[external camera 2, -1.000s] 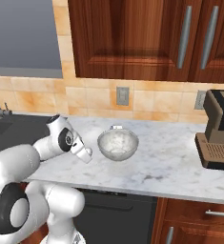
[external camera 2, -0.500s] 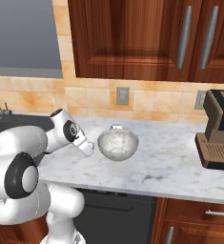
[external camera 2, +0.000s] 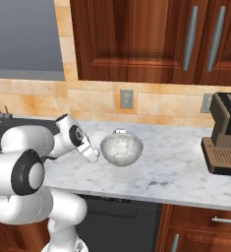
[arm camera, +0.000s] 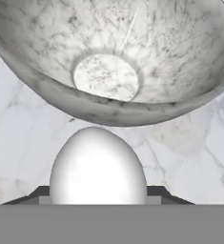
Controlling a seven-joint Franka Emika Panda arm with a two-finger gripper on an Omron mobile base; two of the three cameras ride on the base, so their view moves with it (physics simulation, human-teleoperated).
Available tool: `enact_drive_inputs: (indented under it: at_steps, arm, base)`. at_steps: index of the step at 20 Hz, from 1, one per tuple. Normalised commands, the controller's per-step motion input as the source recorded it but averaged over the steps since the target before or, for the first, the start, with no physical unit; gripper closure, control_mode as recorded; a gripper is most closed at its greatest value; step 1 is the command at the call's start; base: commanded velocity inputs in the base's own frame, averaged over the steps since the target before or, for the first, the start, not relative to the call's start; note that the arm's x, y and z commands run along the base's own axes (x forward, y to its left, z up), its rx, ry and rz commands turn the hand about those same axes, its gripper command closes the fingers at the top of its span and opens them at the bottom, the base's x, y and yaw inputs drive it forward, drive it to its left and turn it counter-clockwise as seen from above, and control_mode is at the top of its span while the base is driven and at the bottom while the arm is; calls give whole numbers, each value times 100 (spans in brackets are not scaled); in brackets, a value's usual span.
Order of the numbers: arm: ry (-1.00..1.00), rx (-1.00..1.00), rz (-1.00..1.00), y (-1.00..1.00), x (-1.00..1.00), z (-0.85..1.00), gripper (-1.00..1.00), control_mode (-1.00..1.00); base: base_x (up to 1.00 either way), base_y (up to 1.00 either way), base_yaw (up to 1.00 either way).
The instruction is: Gather the eggs and milk located in the vicinity of the sink area and place them right next to the bowl.
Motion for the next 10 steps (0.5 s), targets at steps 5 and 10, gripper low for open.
enact_drive_inputs:
  at_steps: [5, 10]
  arm:
    - [0, 0, -9, 0, 0, -7, 100, -100]
    - [0, 0, -12, -6, 0, -11, 100, -100]
  base:
    - [0, 0, 0]
    - [0, 0, 0]
